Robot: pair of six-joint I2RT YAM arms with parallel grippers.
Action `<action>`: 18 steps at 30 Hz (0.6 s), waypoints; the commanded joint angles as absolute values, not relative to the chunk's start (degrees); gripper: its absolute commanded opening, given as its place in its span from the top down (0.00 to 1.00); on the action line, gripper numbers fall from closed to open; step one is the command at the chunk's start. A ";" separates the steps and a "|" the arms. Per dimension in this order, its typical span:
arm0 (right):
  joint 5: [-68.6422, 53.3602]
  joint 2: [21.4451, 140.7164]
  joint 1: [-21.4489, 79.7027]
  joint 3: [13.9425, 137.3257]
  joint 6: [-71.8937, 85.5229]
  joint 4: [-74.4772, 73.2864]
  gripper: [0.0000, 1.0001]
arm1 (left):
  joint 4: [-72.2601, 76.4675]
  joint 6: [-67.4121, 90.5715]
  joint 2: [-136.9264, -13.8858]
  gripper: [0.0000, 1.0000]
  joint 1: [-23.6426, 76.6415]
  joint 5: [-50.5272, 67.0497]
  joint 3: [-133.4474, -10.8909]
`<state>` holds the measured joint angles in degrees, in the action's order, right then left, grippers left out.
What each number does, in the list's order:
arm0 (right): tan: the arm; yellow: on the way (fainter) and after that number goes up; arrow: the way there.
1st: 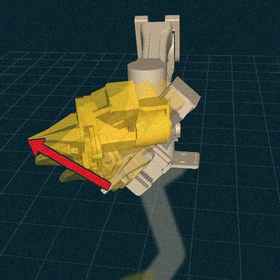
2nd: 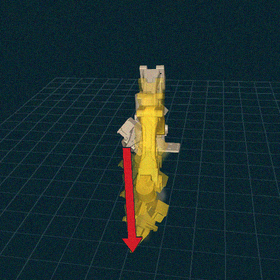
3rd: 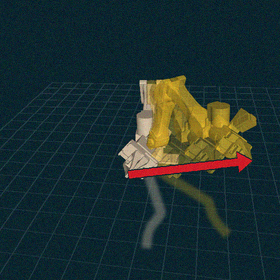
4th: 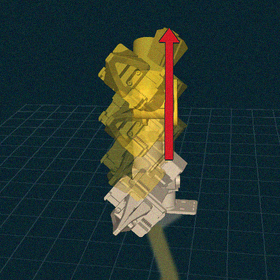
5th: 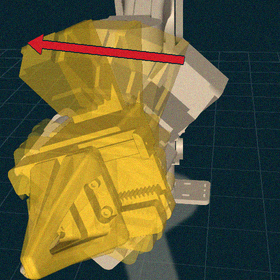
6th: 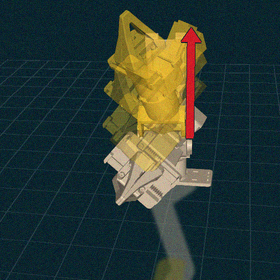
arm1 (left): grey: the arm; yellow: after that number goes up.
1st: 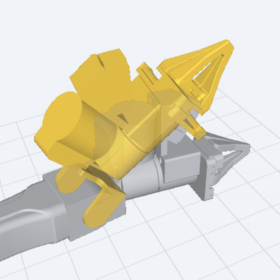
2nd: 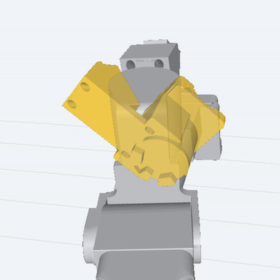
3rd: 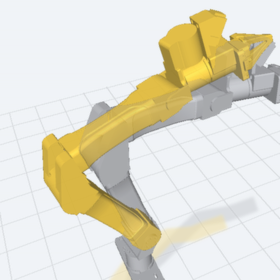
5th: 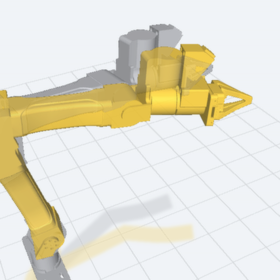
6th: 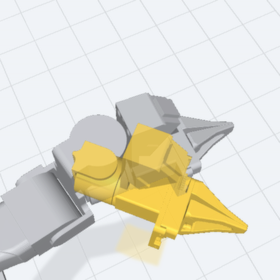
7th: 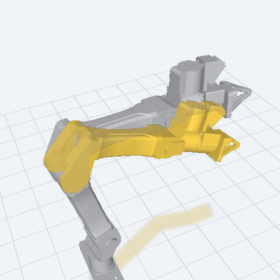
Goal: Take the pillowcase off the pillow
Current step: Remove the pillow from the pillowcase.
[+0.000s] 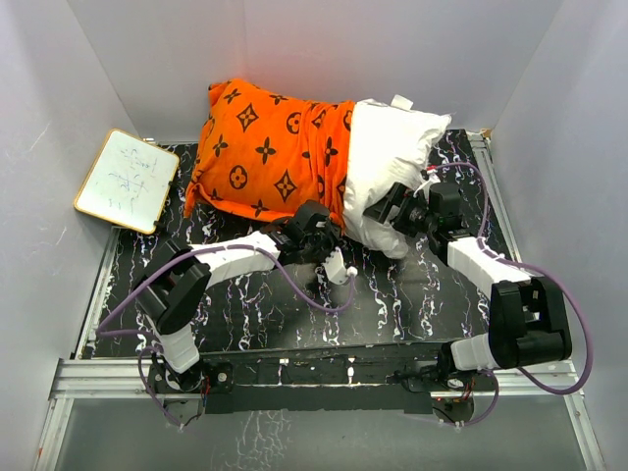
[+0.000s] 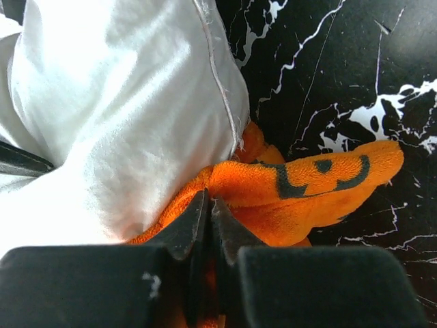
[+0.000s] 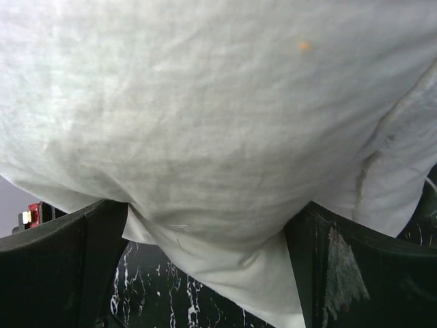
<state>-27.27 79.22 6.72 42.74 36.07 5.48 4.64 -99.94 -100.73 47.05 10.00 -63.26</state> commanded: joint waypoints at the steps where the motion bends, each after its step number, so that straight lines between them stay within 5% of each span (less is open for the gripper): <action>1: -23.26 79.91 8.43 43.32 36.41 15.60 0.02 | 2.30 -98.51 -97.14 1.00 46.39 8.74 -65.31; 4: -17.94 79.66 7.54 45.11 34.46 15.24 0.30 | -0.03 -96.87 -95.14 1.00 46.21 7.45 -65.36; 7: -11.55 77.14 4.75 47.03 33.86 12.12 0.88 | -1.81 -95.61 -93.27 1.00 44.61 5.96 -65.14; 18: -3.80 69.20 -4.69 48.67 31.17 8.66 0.92 | -5.12 -92.76 -85.56 1.00 33.60 4.40 -62.69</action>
<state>-11.03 71.59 -1.39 43.97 33.04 6.26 -2.13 -94.87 -90.56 36.60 5.54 -63.31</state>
